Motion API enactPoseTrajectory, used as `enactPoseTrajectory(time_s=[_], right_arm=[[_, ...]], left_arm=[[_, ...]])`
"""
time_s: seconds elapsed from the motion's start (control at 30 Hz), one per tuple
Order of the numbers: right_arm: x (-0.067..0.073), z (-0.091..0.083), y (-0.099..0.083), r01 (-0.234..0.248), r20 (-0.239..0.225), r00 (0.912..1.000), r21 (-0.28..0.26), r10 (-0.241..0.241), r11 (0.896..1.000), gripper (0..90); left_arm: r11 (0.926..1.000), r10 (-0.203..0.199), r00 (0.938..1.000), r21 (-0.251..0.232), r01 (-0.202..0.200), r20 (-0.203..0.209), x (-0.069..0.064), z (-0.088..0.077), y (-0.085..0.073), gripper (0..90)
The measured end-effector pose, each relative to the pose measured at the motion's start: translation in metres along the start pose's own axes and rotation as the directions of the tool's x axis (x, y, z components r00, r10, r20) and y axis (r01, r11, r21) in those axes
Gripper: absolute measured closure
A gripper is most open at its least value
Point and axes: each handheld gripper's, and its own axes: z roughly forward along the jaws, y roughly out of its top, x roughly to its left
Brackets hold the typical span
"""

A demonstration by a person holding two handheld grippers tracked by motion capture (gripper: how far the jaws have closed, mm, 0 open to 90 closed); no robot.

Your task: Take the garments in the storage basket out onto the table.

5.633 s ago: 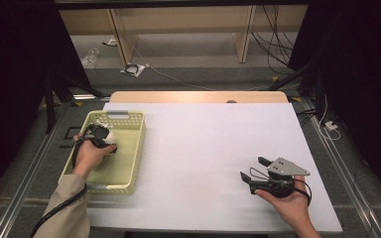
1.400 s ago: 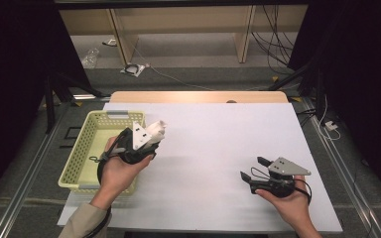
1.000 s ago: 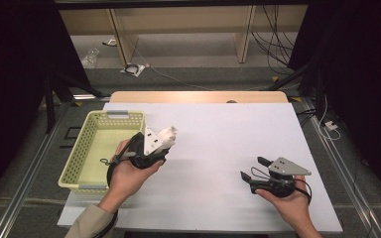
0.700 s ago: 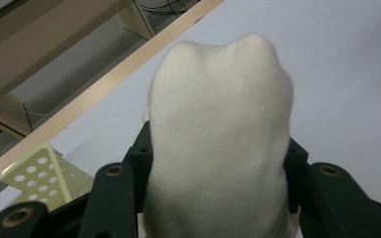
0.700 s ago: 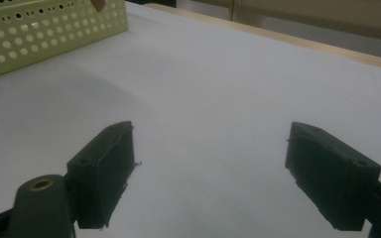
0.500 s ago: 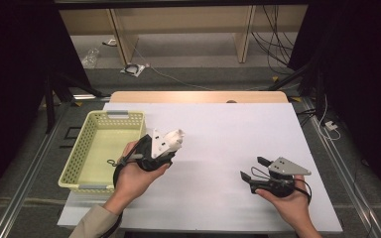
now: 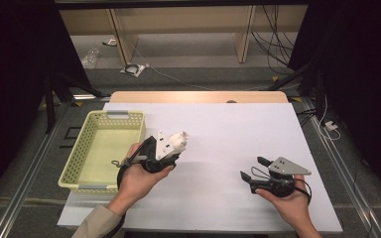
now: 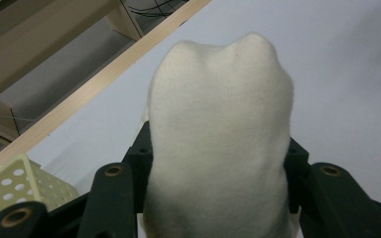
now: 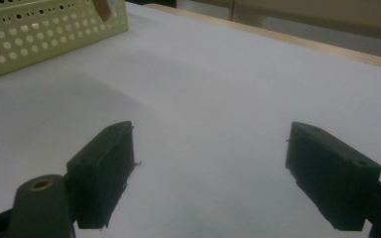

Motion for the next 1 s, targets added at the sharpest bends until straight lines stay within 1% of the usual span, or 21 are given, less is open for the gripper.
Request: enactPoseTrajectory(time_s=[0.2, 0.27, 0.47, 0.53, 0.77, 1.0], right_arm=[[0.000, 0.000, 0.000, -0.002, 0.000, 1.0000, -0.001, 0.002, 1.000, 19.8], [0.000, 0.001, 0.000, -0.002, -0.003, 1.0000, -0.007, 0.002, 1.000, 19.8], [0.000, 0.000, 0.000, 0.002, 0.000, 1.0000, 0.000, -0.002, 1.000, 19.8], [0.000, 0.001, 0.000, 0.001, -0.003, 1.0000, -0.006, -0.001, 1.000, 19.8], [0.000, 0.001, 0.000, 0.001, -0.003, 1.0000, -0.005, -0.002, 1.000, 19.8], [0.000, 0.001, 0.000, 0.000, -0.003, 1.0000, -0.006, 0.000, 1.000, 19.7]], left_arm=[[1.0000, 0.001, 1.0000, -0.003, -0.001, 0.003, -0.002, 0.001, 0.000, 50.4], [1.0000, 0.004, 1.0000, 0.003, -0.004, 0.005, -0.002, 0.001, 0.000, 50.3], [1.0000, 0.007, 0.9999, -0.001, -0.007, 0.009, -0.005, 0.002, 0.002, 50.3], [0.9999, 0.010, 0.9999, -0.002, -0.010, 0.012, -0.006, 0.002, 0.002, 50.4], [0.9999, 0.015, 0.9996, -0.003, -0.015, 0.025, -0.010, 0.004, 0.004, 50.3], [0.9997, 0.022, 0.9989, 0.009, -0.022, 0.040, -0.015, 0.007, 0.004, 50.3]])
